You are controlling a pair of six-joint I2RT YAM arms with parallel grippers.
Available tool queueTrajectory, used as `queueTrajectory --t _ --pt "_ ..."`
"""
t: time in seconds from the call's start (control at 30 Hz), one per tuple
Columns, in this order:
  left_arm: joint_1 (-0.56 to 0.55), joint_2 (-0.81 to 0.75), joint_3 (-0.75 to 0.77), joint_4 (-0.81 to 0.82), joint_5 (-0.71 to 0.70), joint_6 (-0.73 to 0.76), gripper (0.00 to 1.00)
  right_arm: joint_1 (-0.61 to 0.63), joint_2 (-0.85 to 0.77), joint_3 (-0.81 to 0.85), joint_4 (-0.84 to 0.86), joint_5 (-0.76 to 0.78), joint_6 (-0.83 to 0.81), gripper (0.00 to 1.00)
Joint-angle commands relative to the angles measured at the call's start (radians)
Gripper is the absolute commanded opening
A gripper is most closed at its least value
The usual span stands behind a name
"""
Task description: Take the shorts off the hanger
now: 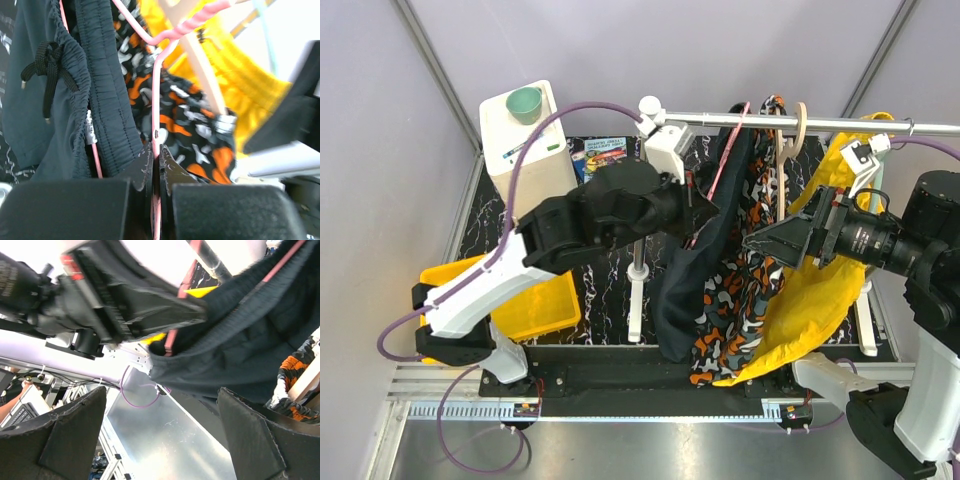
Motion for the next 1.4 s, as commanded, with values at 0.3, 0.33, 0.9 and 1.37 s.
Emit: queueTrajectory --t 0.3,0.33,0.9,1.37 --pt "0.002 -0.252 -0.151 0.139 0.244 0.072 0.0 -0.002 0.065 0.037 0.146 -0.175 -0.01 1.0" --pt "0.002 -0.266 -0.171 0.139 0.251 0.064 0.0 -0.002 0.073 0.044 0.146 -0.176 -0.012 1.0" --pt "0.004 -0.269 -0.255 0.137 0.363 -0.128 0.0 -0.002 0.079 -0.086 0.477 -0.121 -0.001 0.96" --pt "0.016 -0.211 -0.238 0.106 0.368 -0.263 0.0 0.034 0.03 -0.297 0.689 -0.195 0.028 0.81"
